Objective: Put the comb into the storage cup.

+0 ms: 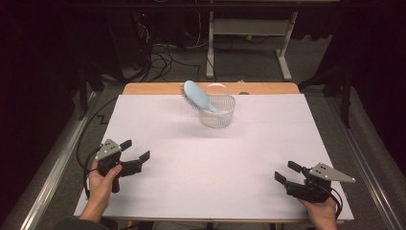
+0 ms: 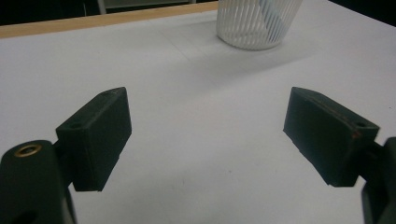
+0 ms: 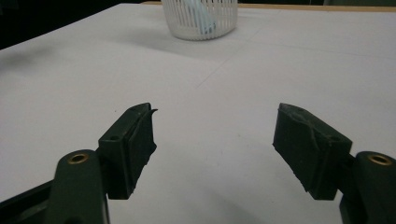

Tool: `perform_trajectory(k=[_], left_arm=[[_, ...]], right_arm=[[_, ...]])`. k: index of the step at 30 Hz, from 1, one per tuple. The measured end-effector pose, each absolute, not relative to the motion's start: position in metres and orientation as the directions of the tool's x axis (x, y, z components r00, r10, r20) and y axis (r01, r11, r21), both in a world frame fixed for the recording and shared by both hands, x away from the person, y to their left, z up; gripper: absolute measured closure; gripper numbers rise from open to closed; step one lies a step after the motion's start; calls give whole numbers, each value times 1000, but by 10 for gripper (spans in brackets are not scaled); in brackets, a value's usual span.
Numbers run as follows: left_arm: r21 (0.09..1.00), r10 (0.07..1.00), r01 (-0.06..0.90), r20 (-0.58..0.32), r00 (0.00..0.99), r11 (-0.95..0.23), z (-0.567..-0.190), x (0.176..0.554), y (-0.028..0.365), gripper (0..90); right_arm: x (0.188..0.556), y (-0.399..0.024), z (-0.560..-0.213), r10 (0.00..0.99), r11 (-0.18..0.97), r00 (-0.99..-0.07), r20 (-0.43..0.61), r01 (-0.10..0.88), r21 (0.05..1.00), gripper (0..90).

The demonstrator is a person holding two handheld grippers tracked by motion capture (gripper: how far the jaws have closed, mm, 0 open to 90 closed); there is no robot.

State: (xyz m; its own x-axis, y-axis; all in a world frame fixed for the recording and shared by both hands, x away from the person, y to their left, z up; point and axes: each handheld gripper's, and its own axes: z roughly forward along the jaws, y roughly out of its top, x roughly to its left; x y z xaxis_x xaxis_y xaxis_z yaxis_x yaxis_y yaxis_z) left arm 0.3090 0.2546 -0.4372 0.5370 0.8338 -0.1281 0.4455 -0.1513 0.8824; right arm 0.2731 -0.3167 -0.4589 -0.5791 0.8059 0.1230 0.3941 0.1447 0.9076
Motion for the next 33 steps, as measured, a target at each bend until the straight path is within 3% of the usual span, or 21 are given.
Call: perform_trajectory(k=[33], left_arm=[[873,840,461,-125,529,-160,-461,293,261,160]], right_arm=[[272,-321,-459,829,103,-540,147,406,908,298]])
